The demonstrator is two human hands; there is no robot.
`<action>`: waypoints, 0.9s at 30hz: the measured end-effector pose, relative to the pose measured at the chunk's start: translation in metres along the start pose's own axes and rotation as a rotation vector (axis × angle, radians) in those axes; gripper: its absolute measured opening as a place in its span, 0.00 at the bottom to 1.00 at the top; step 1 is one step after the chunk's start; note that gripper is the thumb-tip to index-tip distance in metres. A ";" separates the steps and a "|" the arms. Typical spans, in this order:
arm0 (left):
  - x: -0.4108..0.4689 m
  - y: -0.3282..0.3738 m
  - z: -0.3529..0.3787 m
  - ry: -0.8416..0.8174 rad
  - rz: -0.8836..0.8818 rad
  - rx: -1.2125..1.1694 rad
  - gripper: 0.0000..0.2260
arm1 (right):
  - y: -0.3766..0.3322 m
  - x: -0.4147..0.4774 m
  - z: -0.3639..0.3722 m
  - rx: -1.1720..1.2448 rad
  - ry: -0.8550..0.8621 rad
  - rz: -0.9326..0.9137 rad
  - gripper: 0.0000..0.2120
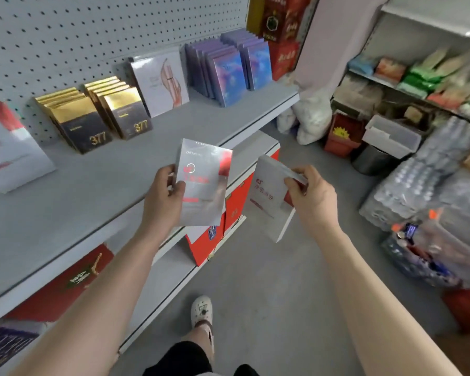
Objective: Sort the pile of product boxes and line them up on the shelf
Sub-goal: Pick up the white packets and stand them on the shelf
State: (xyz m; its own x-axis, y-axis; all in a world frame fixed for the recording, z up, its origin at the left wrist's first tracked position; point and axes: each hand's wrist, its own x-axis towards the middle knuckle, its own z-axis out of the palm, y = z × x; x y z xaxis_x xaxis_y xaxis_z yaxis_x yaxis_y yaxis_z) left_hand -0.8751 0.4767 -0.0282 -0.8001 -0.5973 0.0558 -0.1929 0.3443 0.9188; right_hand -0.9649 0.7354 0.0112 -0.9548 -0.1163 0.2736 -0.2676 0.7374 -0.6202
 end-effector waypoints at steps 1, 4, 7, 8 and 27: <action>0.015 0.002 0.012 0.000 -0.004 -0.009 0.15 | 0.006 0.015 0.002 0.000 0.002 0.011 0.08; 0.063 0.009 0.044 0.001 -0.001 -0.013 0.14 | 0.020 0.062 0.011 0.005 -0.005 0.014 0.08; 0.114 0.020 0.071 0.007 -0.017 -0.017 0.13 | 0.023 0.119 0.019 0.003 -0.021 -0.017 0.08; 0.130 0.024 0.077 0.015 -0.024 -0.022 0.13 | 0.021 0.138 0.022 -0.002 -0.030 -0.025 0.08; 0.216 0.027 0.084 0.557 -0.363 -0.024 0.16 | -0.032 0.364 0.148 0.214 -0.464 -0.416 0.10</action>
State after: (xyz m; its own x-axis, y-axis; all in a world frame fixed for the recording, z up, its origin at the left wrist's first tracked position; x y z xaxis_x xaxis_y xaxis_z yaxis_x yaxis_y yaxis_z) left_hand -1.1013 0.4180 -0.0238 -0.2726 -0.9595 -0.0710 -0.3768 0.0385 0.9255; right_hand -1.3232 0.5713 0.0219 -0.7097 -0.6736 0.2063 -0.6008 0.4258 -0.6766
